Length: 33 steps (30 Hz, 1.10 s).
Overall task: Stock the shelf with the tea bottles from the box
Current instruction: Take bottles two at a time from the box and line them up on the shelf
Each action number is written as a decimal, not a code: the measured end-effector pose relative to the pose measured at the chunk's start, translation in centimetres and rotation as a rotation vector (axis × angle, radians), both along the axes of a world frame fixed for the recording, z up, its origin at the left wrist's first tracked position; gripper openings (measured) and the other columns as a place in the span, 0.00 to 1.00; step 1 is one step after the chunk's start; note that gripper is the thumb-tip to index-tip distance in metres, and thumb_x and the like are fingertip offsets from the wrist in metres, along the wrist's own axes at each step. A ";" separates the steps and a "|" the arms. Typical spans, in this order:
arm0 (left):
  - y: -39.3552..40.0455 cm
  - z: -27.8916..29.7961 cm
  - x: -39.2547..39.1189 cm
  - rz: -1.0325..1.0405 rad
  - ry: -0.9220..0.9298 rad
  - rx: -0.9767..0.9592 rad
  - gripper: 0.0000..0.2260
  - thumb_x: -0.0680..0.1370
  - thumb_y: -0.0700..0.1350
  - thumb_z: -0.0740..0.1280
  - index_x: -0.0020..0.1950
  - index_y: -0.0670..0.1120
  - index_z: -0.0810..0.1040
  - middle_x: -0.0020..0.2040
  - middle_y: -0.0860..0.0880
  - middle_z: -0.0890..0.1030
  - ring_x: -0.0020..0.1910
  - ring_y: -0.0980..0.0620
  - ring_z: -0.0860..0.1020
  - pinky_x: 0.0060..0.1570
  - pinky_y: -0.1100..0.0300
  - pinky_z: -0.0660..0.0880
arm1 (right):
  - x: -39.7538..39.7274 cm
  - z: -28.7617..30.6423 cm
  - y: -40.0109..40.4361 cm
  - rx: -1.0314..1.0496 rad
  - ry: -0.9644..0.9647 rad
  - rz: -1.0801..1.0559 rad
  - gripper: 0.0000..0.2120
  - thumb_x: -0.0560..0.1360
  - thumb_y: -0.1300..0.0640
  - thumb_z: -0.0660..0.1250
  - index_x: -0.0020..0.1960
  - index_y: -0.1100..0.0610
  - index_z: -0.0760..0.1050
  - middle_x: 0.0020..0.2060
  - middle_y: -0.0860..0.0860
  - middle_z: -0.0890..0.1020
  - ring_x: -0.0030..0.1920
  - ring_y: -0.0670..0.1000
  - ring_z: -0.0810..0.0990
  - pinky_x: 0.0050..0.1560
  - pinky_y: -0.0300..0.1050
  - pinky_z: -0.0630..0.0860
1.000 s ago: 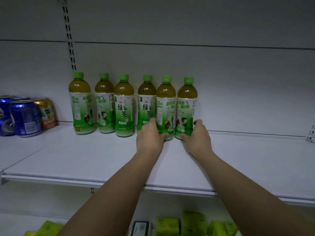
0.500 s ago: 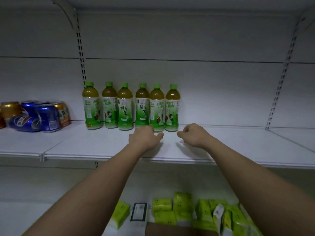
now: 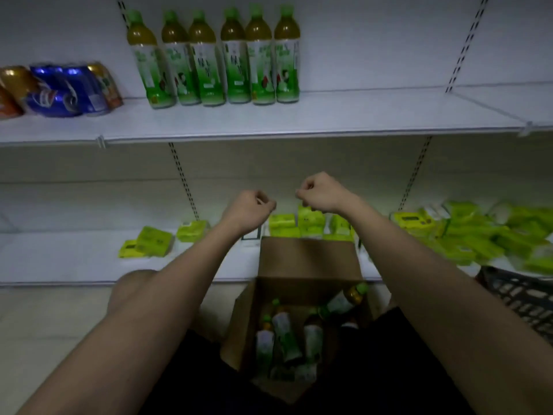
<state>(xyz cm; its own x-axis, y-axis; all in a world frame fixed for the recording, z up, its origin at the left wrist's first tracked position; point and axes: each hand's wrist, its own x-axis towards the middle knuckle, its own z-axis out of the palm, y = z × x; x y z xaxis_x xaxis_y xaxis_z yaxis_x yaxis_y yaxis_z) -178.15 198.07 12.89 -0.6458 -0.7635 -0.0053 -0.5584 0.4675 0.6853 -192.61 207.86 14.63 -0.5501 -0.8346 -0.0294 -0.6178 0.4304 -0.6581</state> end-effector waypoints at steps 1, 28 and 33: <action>0.7 -1.9 0.6 0.005 -0.048 0.031 0.12 0.75 0.51 0.67 0.53 0.44 0.80 0.51 0.44 0.83 0.53 0.44 0.81 0.54 0.55 0.76 | 0.7 -2.0 0.3 0.036 -0.039 0.012 0.11 0.74 0.56 0.64 0.34 0.58 0.75 0.33 0.59 0.77 0.31 0.53 0.72 0.25 0.38 0.65; 3.3 -32.8 3.4 -0.096 -0.573 0.707 0.15 0.79 0.47 0.62 0.63 0.41 0.73 0.58 0.41 0.78 0.57 0.40 0.77 0.60 0.46 0.73 | 2.7 -39.7 11.5 0.917 -0.536 -0.057 0.22 0.76 0.50 0.64 0.66 0.60 0.73 0.64 0.58 0.76 0.60 0.60 0.76 0.62 0.54 0.74; 3.2 -35.7 4.4 -0.183 -0.657 0.715 0.17 0.79 0.47 0.62 0.66 0.42 0.70 0.57 0.41 0.78 0.54 0.43 0.78 0.56 0.50 0.75 | 2.2 -40.0 11.3 1.035 -0.500 -0.011 0.19 0.77 0.55 0.65 0.64 0.62 0.73 0.60 0.60 0.77 0.48 0.57 0.75 0.52 0.49 0.75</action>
<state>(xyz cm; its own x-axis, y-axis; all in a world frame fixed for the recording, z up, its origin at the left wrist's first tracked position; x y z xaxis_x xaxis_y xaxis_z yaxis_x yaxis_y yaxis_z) -173.74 201.24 -22.77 -0.4571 -0.3294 -0.8262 -0.8893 0.1811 0.4199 -190.45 219.17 -25.42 -0.2906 -0.2788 -0.9153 -0.3802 0.9115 -0.1569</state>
